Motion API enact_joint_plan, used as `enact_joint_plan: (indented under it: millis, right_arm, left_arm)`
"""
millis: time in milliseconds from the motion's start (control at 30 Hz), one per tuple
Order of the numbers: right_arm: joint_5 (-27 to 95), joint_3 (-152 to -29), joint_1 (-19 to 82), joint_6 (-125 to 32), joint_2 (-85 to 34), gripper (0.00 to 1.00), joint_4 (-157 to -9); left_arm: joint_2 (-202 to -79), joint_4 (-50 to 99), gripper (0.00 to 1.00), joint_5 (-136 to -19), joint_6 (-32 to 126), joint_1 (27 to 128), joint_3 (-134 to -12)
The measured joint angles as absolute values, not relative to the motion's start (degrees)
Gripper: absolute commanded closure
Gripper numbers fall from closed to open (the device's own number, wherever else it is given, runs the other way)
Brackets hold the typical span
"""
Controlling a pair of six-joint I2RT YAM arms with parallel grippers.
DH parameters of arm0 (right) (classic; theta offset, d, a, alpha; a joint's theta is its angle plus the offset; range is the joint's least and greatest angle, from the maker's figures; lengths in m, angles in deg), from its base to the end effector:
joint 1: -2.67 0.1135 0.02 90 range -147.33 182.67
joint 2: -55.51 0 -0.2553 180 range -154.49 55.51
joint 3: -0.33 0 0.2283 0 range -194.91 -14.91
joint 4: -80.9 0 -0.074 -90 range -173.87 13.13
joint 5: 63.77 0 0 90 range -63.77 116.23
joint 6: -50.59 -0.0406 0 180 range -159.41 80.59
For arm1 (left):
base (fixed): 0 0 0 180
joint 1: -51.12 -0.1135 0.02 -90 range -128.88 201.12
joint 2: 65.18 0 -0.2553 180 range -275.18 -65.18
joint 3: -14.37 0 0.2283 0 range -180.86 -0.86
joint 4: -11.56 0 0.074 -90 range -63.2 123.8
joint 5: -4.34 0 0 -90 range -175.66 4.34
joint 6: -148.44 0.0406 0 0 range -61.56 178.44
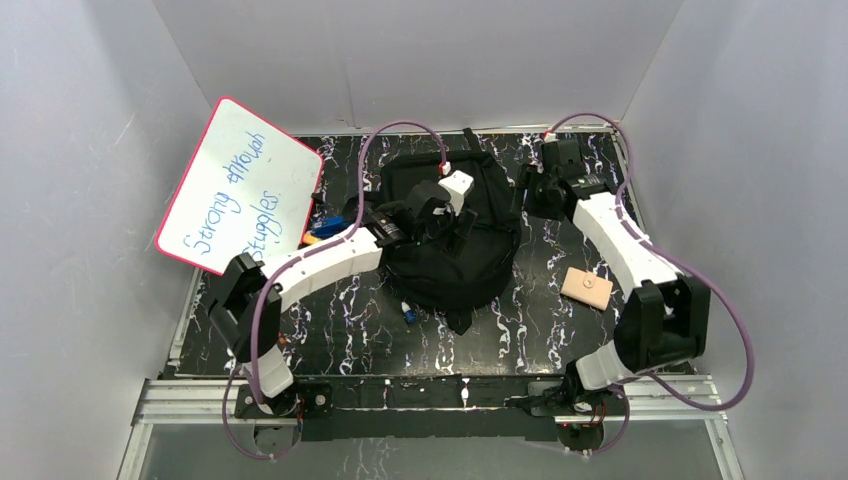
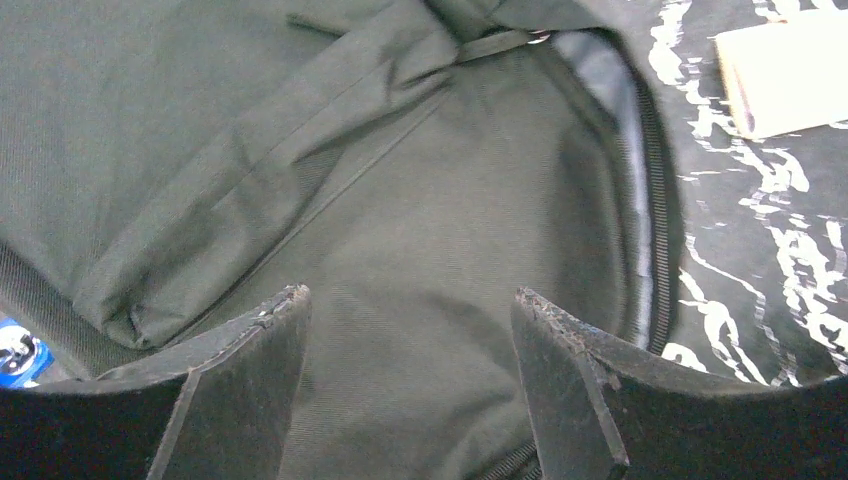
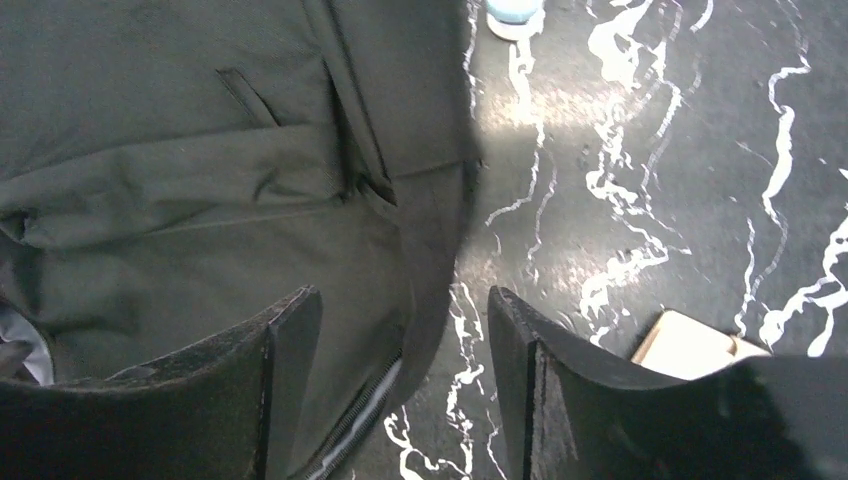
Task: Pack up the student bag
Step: Adjust the student bag at the center of the board.
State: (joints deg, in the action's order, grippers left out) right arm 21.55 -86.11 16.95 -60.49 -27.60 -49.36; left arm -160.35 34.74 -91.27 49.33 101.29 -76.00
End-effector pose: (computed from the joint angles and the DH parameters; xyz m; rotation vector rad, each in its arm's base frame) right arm 0.2879 0.0699 0.2973 0.1804 2.3795 0.1969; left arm 0.2410 -0.2828 0.2950 0.6784 1.9880 -0.5348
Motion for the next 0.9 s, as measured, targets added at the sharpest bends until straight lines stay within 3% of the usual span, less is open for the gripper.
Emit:
enact_joint_plan:
  millis: [267,433,767,900]
  right_arm:
    - [26.59,-91.71,17.08,-55.68,-34.79,0.59,-48.07]
    - [29.76,-96.14,18.35,-51.53,-38.18,0.57,-46.26]
    - [24.19,-105.91,24.95,-44.64,-49.96,0.58,-40.25]
    - [21.04,-106.39,26.63,-40.71,-53.30,0.54,-37.91]
  left_arm:
    - [-162.04,34.83,0.27,-96.31,42.86,95.59,-73.55]
    - [-157.16,34.54,0.25,-98.17,38.73,89.08,-67.54]
    - [-151.48,35.24,0.21,-99.64,33.97,87.90,-61.79]
    - [-151.48,36.03,0.21,-99.62,33.14,87.20,-61.77]
